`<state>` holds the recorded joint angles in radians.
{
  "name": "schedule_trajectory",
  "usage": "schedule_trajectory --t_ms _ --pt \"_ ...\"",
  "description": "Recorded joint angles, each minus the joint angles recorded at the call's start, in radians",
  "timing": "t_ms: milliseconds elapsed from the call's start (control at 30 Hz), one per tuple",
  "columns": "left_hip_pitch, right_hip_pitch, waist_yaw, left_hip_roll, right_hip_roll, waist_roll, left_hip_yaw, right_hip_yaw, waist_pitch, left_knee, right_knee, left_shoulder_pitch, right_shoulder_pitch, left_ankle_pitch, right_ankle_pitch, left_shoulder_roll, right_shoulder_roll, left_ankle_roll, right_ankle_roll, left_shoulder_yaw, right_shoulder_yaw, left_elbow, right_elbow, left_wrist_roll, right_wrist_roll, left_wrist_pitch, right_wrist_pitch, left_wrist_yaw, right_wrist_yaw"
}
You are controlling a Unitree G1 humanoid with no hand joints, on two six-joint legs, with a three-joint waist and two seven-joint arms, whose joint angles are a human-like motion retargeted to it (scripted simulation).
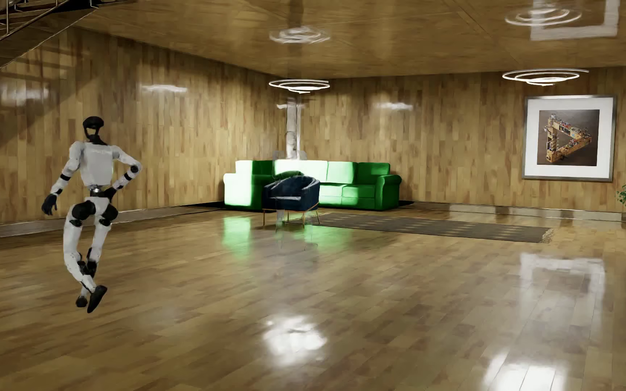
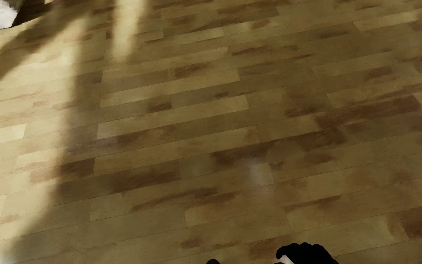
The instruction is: Approach the sofa
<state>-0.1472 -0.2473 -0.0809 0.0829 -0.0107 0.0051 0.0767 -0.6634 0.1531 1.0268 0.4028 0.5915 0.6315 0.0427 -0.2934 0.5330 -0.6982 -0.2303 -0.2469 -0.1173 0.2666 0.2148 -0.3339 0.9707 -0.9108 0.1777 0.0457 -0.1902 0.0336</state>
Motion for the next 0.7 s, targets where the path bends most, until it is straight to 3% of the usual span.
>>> schedule_trajectory --t_ms 33,67,100,133,167,200,233,267,300,333,367,400,433,467,500,533,567,600,633,667,700 --pt "-0.070 -0.015 0.002 -0.065 0.018 0.012 -0.121 0.077 0.016 0.186 0.105 -0.017 -0.049 0.001 -0.055 -0.006 -0.044 0.056 -0.001 0.026 0.000 0.021 0.016 0.071 -0.053 0.071 0.027 0.055 0.062" --pt "-0.135 -0.008 0.004 -0.053 0.044 0.022 -0.179 0.147 0.032 0.327 0.171 -0.032 -0.158 -0.065 -0.094 -0.055 -0.089 0.130 -0.001 0.037 0.017 0.050 0.053 0.143 -0.287 0.155 -0.033 0.161 0.135" --pt "-0.205 0.025 0.013 0.048 0.094 0.032 -0.185 0.224 0.045 0.414 0.171 -0.042 -0.290 -0.093 -0.102 -0.134 -0.065 0.211 -0.001 0.047 0.057 0.077 0.074 0.137 -0.591 0.202 -0.141 0.247 0.188" --pt "-0.269 0.065 0.032 0.145 0.154 0.043 -0.172 0.325 0.052 0.440 0.143 -0.025 -0.393 -0.136 -0.094 -0.210 0.065 0.279 -0.001 0.067 0.093 0.089 0.091 0.052 -0.741 0.186 -0.207 0.251 0.207" --pt "-0.327 0.110 0.058 0.178 0.203 0.053 -0.153 0.435 0.055 0.418 0.099 0.002 -0.444 -0.172 -0.072 -0.256 0.239 0.326 -0.001 0.075 0.110 0.088 0.109 -0.047 -0.685 0.117 -0.228 0.178 0.182" --pt "-0.376 0.158 0.084 0.167 0.232 0.058 -0.130 0.549 0.053 0.355 0.046 0.025 -0.477 -0.186 -0.043 -0.274 0.387 0.316 -0.001 0.067 0.139 0.079 0.141 -0.101 -0.514 0.036 -0.233 0.071 0.163" --pt "-0.418 0.197 0.108 0.139 0.245 0.058 -0.109 0.652 0.050 0.252 0.006 0.044 -0.495 -0.186 -0.021 -0.280 0.489 0.291 0.000 0.065 0.192 0.056 0.169 -0.113 -0.293 -0.031 -0.235 -0.022 0.151" --pt "-0.441 0.230 0.127 0.104 0.242 0.052 -0.094 0.738 0.046 0.097 -0.022 0.053 -0.504 -0.194 -0.002 -0.285 0.541 0.245 0.004 0.068 0.257 0.025 0.184 -0.107 -0.100 -0.075 -0.244 -0.108 0.138" --pt "-0.432 0.249 0.142 0.052 0.229 0.044 -0.105 0.813 0.043 -0.109 -0.023 0.047 -0.505 -0.217 0.006 -0.289 0.550 0.201 0.010 0.077 0.316 -0.006 0.180 -0.092 0.031 -0.096 -0.246 -0.168 0.133" --pt "-0.385 0.263 0.152 0.001 0.212 0.030 -0.147 0.878 0.040 -0.349 0.006 0.025 -0.494 -0.231 0.008 -0.290 0.530 0.146 0.020 0.092 0.358 -0.023 0.159 -0.074 0.118 -0.104 -0.241 -0.201 0.144" --pt "-0.321 0.270 0.155 -0.018 0.203 0.017 -0.161 0.925 0.041 -0.535 0.070 -0.007 -0.470 -0.248 0.011 -0.287 0.492 0.135 0.021 0.109 0.374 -0.020 0.137 -0.039 0.169 -0.092 -0.231 -0.196 0.150" --pt "-0.278 0.247 0.152 -0.033 0.205 0.002 -0.160 0.956 0.046 -0.579 0.216 -0.040 -0.436 -0.216 0.026 -0.285 0.442 0.084 0.024 0.120 0.359 0.003 0.124 0.012 0.199 -0.068 -0.205 -0.156 0.162" --pt "-0.256 0.181 0.144 -0.036 0.211 -0.016 -0.131 0.952 0.059 -0.504 0.446 -0.076 -0.396 -0.215 0.114 -0.279 0.391 0.081 0.033 0.113 0.313 0.044 0.130 0.095 0.213 -0.027 -0.169 -0.091 0.164" --pt "-0.240 0.075 0.134 -0.015 0.210 -0.037 -0.059 0.910 0.074 -0.401 0.719 -0.121 -0.355 -0.291 0.252 -0.265 0.349 0.080 0.175 0.073 0.239 0.106 0.157 0.227 0.187 0.031 -0.106 -0.057 0.151" --pt "-0.202 -0.044 0.124 0.008 0.155 -0.053 0.000 0.822 0.088 -0.332 0.947 -0.185 -0.327 -0.362 0.386 -0.248 0.312 0.091 0.361 0.008 0.157 0.171 0.190 0.376 -0.035 0.057 -0.012 -0.066 0.136" --pt "-0.148 -0.149 0.107 0.021 0.075 -0.064 0.044 0.748 0.099 -0.307 1.077 -0.251 -0.303 -0.412 0.368 -0.251 0.291 0.098 0.347 -0.036 0.097 0.215 0.249 0.497 -0.489 0.033 0.093 -0.084 0.181" --pt "-0.075 -0.238 0.087 0.025 0.003 -0.069 0.085 0.684 0.104 -0.332 1.123 -0.299 -0.271 -0.438 0.308 -0.289 0.342 0.103 0.291 -0.036 0.016 0.209 0.335 0.529 -0.952 0.016 0.126 -0.080 0.267" --pt "0.007 -0.310 0.067 0.025 -0.049 -0.068 0.129 0.634 0.103 -0.388 1.104 -0.333 -0.250 -0.447 0.293 -0.362 0.343 0.106 0.291 -0.018 -0.070 0.162 0.448 0.483 -1.044 0.013 0.225 -0.035 0.275" --pt "0.088 -0.369 0.048 0.025 -0.071 -0.062 0.170 0.595 0.098 -0.465 1.021 -0.335 -0.209 -0.442 0.300 -0.387 0.524 0.105 0.268 0.013 -0.241 0.094 0.457 0.377 -1.070 -0.033 0.287 0.038 0.245" --pt "0.154 -0.417 0.029 0.027 -0.075 -0.051 0.206 0.567 0.090 -0.535 0.895 -0.347 -0.212 -0.433 0.296 -0.398 0.689 0.103 0.265 0.020 -0.428 0.015 0.431 0.233 -0.921 -0.061 0.312 0.081 0.230" --pt "0.201 -0.448 0.011 0.033 -0.084 -0.040 0.235 0.531 0.082 -0.582 0.728 -0.376 -0.214 -0.427 0.289 -0.380 0.757 0.098 0.259 -0.013 -0.592 -0.056 0.403 0.102 -0.668 -0.080 0.300 0.114 0.242"
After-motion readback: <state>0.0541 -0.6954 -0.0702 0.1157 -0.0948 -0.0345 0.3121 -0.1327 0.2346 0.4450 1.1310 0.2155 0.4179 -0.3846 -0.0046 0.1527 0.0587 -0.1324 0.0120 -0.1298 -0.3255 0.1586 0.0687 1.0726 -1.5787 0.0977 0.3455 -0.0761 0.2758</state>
